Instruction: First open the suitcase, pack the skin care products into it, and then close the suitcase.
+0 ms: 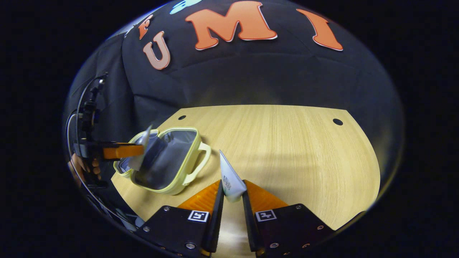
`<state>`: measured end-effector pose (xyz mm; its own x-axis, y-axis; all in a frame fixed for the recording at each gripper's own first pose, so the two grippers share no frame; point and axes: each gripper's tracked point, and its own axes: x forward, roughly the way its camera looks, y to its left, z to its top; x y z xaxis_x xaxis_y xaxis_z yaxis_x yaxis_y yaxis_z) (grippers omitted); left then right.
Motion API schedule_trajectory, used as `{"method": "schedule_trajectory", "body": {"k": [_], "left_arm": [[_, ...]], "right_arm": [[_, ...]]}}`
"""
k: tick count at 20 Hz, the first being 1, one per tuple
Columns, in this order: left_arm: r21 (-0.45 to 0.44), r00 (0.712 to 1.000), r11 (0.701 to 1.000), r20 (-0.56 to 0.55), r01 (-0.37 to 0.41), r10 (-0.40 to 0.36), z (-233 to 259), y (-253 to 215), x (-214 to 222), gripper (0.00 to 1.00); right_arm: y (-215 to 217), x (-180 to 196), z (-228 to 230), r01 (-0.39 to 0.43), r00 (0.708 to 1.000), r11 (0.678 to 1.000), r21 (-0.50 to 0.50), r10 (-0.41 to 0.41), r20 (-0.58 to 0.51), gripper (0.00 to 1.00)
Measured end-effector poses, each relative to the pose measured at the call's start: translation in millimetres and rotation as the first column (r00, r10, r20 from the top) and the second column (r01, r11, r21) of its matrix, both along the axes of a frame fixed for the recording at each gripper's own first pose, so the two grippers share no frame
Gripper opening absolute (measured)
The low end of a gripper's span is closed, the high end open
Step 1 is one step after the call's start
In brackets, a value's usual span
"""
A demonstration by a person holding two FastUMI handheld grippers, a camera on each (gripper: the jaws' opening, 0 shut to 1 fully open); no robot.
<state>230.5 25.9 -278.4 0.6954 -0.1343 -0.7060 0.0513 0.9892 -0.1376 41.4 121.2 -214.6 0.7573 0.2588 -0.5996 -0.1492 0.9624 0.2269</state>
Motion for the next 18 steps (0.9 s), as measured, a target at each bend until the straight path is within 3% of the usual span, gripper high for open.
{"method": "schedule_trajectory", "body": {"k": [11,16,17,18], "left_arm": [[-0.021,0.985,0.999,-0.167,0.025,-0.028,-82.8,21.4,8.7,0.31],[-0.027,0.988,1.000,-0.155,0.013,-0.017,-95.5,29.2,2.3,0.34],[-0.045,0.991,0.999,-0.131,0.007,-0.013,-92.6,30.3,6.4,0.38],[-0.070,0.994,0.998,-0.108,0.005,-0.012,-86.5,30.3,8.3,0.35]], "right_arm": [[107.7,13.4,17.1,-0.062,0.997,0.998,0.001,0.062,-0.051,0.33],[135.7,33.0,13.5,-0.084,0.993,0.996,0.011,0.084,-0.082,0.33],[141.1,38.8,10.8,-0.094,0.991,0.995,0.012,0.095,-0.090,0.33],[149.2,41.5,9.8,-0.100,0.990,0.995,0.014,0.101,-0.097,0.33]]}}
